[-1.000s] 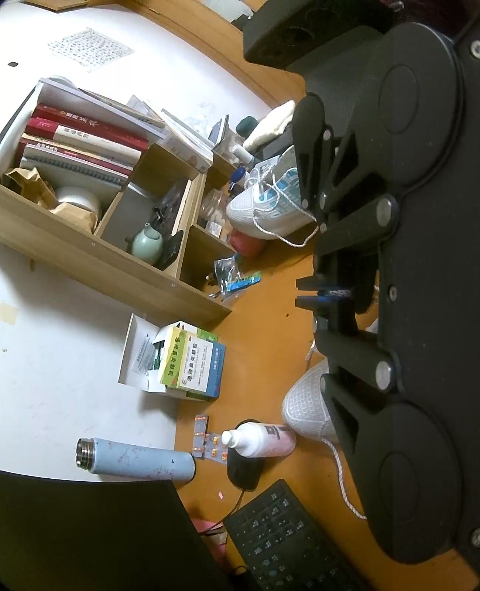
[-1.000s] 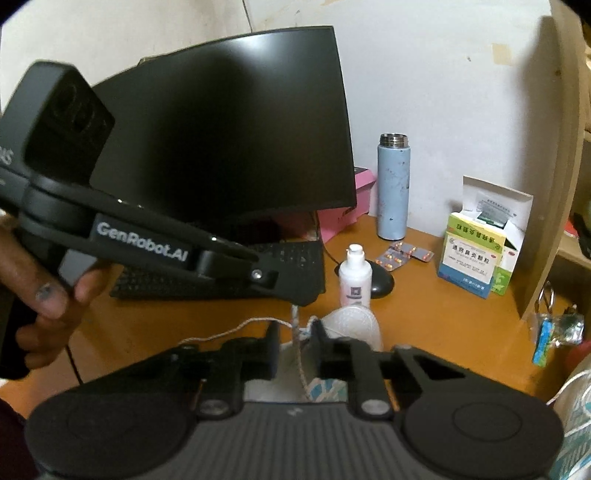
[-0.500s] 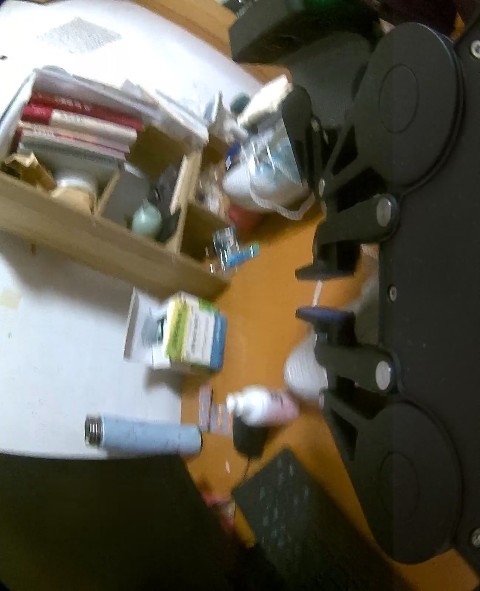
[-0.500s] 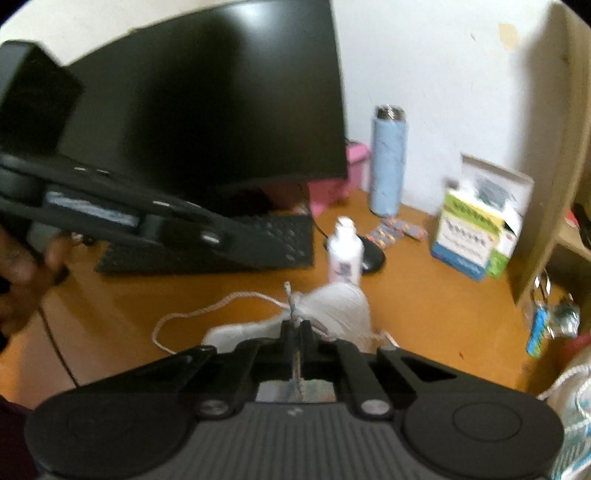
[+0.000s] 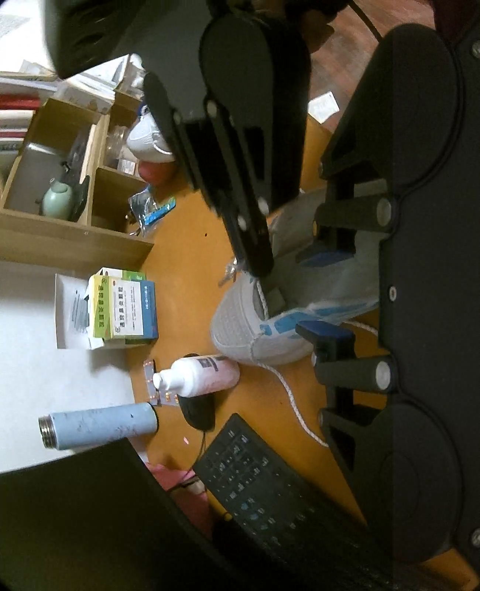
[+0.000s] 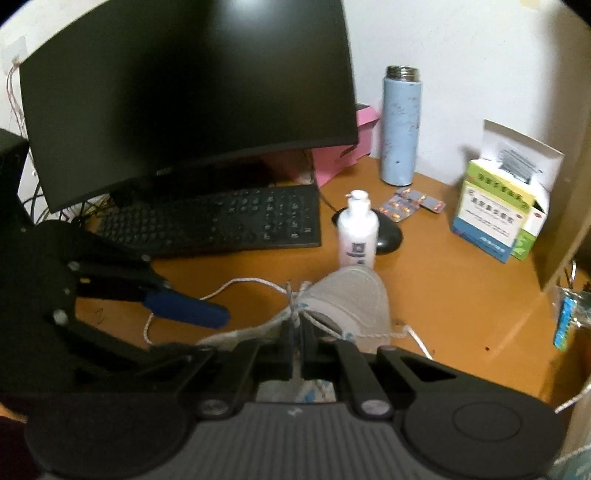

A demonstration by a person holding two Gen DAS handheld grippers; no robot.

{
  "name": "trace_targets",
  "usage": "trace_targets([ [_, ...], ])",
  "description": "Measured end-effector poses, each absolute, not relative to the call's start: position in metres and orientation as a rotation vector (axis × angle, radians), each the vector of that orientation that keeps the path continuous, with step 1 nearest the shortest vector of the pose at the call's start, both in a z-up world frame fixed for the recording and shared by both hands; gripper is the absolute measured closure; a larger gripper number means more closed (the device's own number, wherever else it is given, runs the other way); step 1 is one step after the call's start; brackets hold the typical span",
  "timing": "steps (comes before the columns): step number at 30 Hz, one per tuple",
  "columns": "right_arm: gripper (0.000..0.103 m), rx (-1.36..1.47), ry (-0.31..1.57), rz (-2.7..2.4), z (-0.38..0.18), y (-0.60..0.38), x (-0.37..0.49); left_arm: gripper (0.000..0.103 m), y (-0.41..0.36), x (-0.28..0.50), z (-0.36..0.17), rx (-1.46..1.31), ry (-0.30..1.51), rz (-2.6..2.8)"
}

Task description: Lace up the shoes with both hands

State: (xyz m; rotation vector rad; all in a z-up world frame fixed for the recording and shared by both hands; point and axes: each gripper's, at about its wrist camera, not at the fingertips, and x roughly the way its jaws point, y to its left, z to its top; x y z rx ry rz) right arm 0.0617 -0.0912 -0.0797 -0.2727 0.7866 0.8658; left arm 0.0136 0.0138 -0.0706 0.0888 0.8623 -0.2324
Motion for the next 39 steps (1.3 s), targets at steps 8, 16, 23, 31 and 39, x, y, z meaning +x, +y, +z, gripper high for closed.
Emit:
trace_targets([
  [8, 0.1, -0.415, 0.874, 0.851, -0.105, -0.062, 0.067, 0.098, 0.03, 0.016, -0.074, 0.021, 0.878, -0.184],
  [16, 0.1, -0.468, 0.907, 0.836, -0.115, -0.05, 0.071, 0.098, 0.03, 0.016, -0.074, 0.005, 0.877, -0.185],
  [23, 0.1, -0.433, 0.953, 0.827, -0.125, -0.049, 0.078, 0.098, 0.033, 0.018, -0.075, -0.005, 0.879, -0.188],
  [31, 0.1, -0.414, 0.969, 0.829, -0.129, -0.047, 0.079, 0.098, 0.035, 0.018, -0.075, -0.005, 0.883, -0.191],
  [39, 0.1, -0.415, 0.95, 0.832, -0.127, -0.046, 0.078, 0.098, 0.036, 0.018, -0.076, -0.013, 0.885, -0.188],
])
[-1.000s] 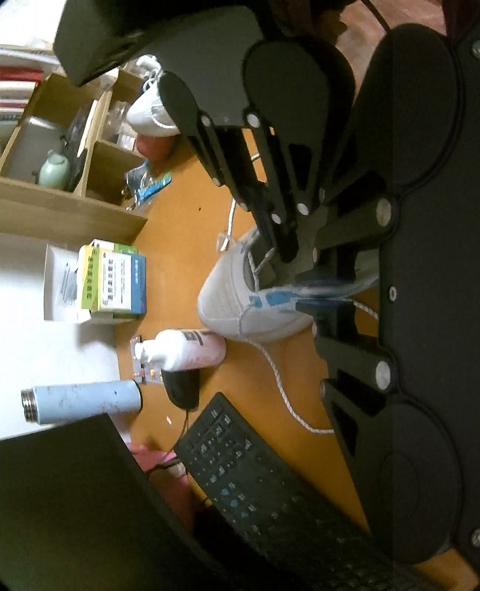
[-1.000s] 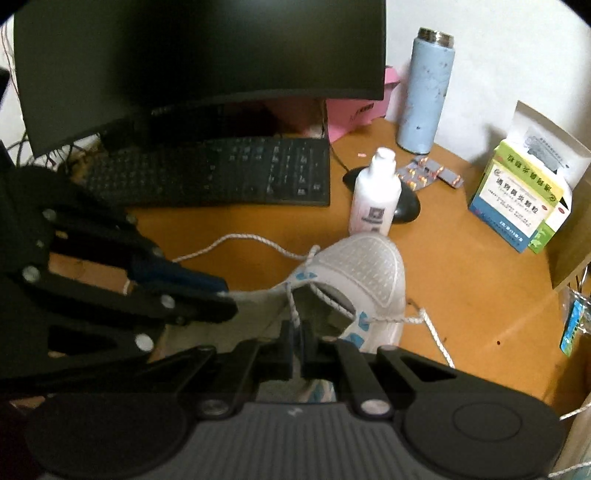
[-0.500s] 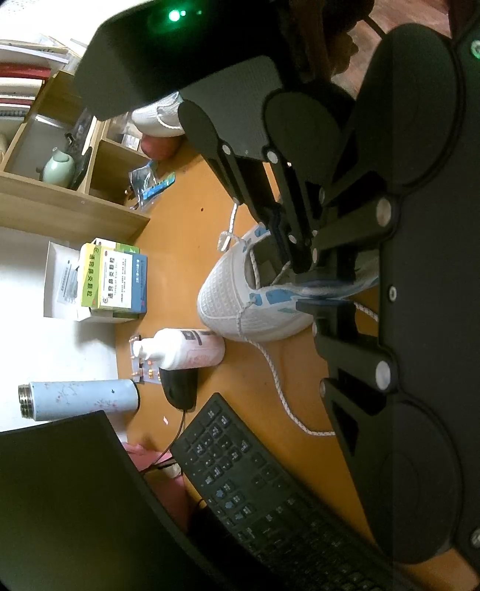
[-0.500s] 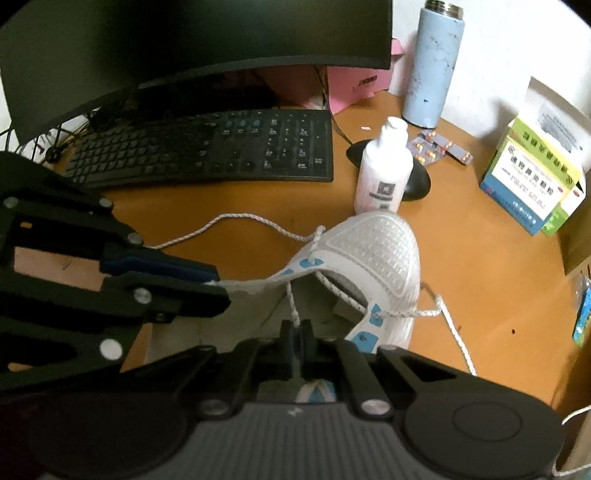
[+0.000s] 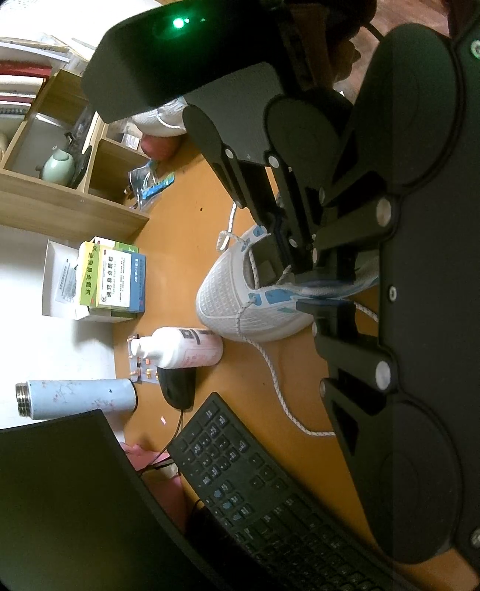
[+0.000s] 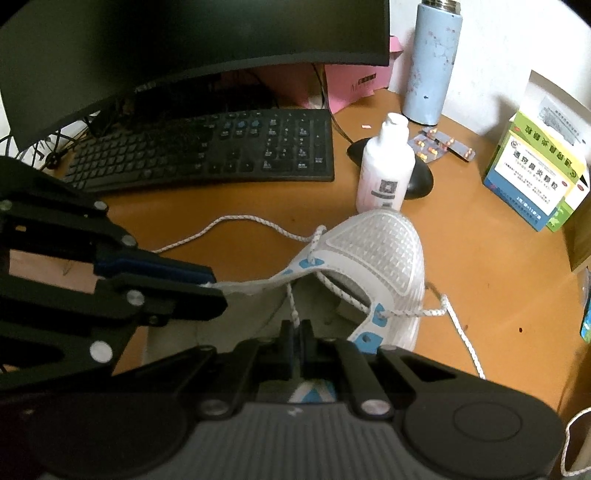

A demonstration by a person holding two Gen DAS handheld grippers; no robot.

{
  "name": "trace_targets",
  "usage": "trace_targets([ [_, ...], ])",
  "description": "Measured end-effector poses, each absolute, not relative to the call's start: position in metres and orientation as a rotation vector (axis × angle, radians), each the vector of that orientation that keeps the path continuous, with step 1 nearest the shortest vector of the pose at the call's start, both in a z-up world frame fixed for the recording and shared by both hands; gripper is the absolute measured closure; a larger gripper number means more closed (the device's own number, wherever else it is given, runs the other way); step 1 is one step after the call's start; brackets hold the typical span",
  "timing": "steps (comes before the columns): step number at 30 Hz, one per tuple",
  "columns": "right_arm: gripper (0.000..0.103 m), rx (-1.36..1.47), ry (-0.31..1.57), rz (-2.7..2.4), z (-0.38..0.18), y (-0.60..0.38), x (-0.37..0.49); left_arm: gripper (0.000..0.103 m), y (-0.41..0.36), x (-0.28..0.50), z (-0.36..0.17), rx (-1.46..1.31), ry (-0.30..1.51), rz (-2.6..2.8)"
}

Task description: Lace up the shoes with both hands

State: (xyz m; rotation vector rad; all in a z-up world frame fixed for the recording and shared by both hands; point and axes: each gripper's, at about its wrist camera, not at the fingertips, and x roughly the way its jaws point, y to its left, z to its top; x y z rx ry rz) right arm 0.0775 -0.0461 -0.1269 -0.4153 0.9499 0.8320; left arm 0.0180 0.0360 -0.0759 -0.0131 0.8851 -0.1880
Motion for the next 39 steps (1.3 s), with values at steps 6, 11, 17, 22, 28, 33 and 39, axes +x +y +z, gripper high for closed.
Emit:
trace_targets([
  [6, 0.1, -0.445, 0.917, 0.844, -0.125, -0.045, 0.077, 0.098, 0.035, 0.019, -0.077, -0.026, 0.887, -0.182],
  [11, 0.099, -0.45, 0.891, 0.868, -0.122, -0.045, 0.08, 0.098, 0.038, 0.02, -0.076, -0.045, 0.892, -0.208],
  [17, 0.099, -0.477, 0.854, 0.927, -0.117, -0.042, 0.08, 0.096, 0.041, 0.015, -0.062, -0.059, 0.874, -0.221],
  [22, 0.099, -0.49, 0.827, 0.951, -0.116, -0.04, 0.08, 0.096, 0.044, 0.012, -0.045, -0.09, 0.836, -0.231],
  [28, 0.099, -0.48, 0.813, 0.945, -0.117, -0.042, 0.078, 0.096, 0.054, 0.027, -0.055, -0.148, 0.826, -0.168],
  [33, 0.099, -0.459, 0.814, 0.915, -0.119, -0.045, 0.078, 0.096, 0.06, 0.044, -0.072, -0.225, 0.862, -0.166],
  [39, 0.099, -0.447, 0.82, 0.907, -0.119, -0.043, 0.08, 0.096, 0.063, 0.058, -0.087, -0.318, 0.892, -0.172],
])
